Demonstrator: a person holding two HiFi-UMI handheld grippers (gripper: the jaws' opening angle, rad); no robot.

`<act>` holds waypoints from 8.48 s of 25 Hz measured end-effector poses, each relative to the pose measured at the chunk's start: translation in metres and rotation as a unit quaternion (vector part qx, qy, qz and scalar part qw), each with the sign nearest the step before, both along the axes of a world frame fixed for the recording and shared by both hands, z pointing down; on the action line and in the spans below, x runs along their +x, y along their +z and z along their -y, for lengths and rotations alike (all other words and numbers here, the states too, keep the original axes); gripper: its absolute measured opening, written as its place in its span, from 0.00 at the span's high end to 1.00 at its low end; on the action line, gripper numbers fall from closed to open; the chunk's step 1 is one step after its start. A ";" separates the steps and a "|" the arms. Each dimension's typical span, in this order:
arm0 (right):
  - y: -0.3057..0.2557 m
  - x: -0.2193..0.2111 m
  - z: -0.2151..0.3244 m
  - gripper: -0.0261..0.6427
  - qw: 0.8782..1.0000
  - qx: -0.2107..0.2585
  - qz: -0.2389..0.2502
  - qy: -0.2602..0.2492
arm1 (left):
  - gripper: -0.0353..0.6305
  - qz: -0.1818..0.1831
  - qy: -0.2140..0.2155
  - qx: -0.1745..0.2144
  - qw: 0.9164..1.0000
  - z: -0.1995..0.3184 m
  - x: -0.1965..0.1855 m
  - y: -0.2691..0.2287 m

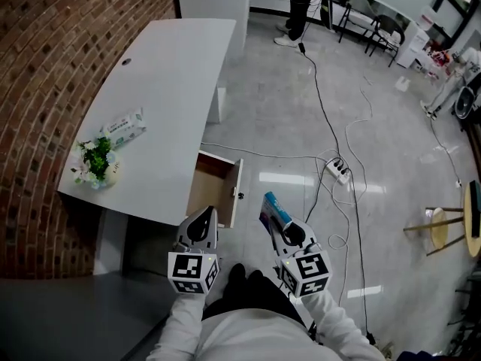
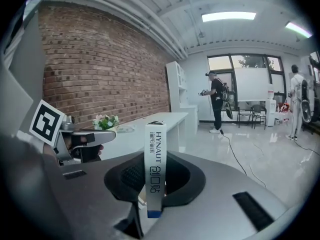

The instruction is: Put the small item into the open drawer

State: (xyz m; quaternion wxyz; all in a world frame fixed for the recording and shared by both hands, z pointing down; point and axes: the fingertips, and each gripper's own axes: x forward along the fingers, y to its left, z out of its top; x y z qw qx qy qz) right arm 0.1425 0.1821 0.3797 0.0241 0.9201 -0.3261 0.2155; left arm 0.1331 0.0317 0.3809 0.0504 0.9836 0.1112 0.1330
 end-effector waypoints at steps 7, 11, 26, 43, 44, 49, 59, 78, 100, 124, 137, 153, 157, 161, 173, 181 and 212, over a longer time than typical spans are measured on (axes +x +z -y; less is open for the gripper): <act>0.009 0.017 0.029 0.83 0.999 -0.010 0.011 -0.047 | 0.92 0.003 -0.041 -0.001 0.999 0.030 0.007 0.002; 0.016 0.034 0.049 0.83 0.996 -0.013 0.018 -0.083 | 0.92 0.005 -0.073 0.002 0.997 0.048 0.012 0.003; 0.064 0.095 0.125 0.83 0.965 -0.045 0.059 -0.250 | 0.92 0.023 -0.218 0.010 0.976 0.109 0.034 0.013; 0.145 0.092 0.172 0.83 0.907 -0.107 0.110 -0.392 | 0.92 0.061 -0.368 -0.003 0.928 0.129 -0.011 0.051; 0.151 0.091 0.173 0.83 0.904 -0.112 0.113 -0.398 | 0.92 0.063 -0.377 -0.006 0.924 0.128 -0.016 0.054; 0.183 0.085 0.174 0.83 0.886 -0.144 0.135 -0.420 | 0.92 0.075 -0.418 -0.018 0.905 0.126 -0.042 0.065; 0.235 0.070 0.198 0.83 0.850 -0.210 0.132 -0.464 | 0.92 0.087 -0.479 -0.036 0.873 0.130 -0.091 0.085; 0.311 0.041 0.237 0.83 0.793 -0.309 0.130 -0.509 | 0.92 0.096 -0.517 -0.062 0.848 0.142 -0.123 0.111; 0.379 0.045 0.233 0.83 0.752 -0.400 0.102 -0.513 | 0.92 0.108 -0.546 -0.075 0.827 0.129 -0.152 0.133; 0.396 0.056 0.232 0.76 0.762 -0.402 0.117 -0.494 | 0.92 0.119 -0.536 -0.090 0.831 0.123 -0.139 0.147; 0.365 0.042 0.225 0.69 0.771 -0.345 0.148 -0.514 | 0.92 0.115 -0.524 -0.083 0.840 0.127 -0.120 0.143; 0.269 0.039 0.219 0.79 0.822 -0.238 0.137 -0.498 | 0.92 0.108 -0.504 -0.071 0.854 0.126 -0.109 0.131; 0.232 0.038 0.219 0.81 0.842 -0.196 0.141 -0.482 | 0.92 0.107 -0.501 -0.070 0.856 0.127 -0.107 0.126; 0.191 0.042 0.221 0.84 0.860 -0.155 0.117 -0.472 | 0.92 0.105 -0.491 -0.063 0.862 0.125 -0.104 0.120; 0.061 0.050 0.223 0.90 0.899 -0.027 0.057 -0.433 | 0.92 0.074 -0.478 -0.045 0.874 0.135 -0.104 0.086; 0.002 0.043 0.215 0.92 0.905 0.030 0.017 -0.424 | 0.92 0.051 -0.467 -0.029 0.882 0.139 -0.105 0.059; -0.045 0.070 0.193 0.92 0.910 0.068 -0.032 -0.409 | 0.92 0.001 -0.436 0.045 0.899 0.149 -0.082 -0.018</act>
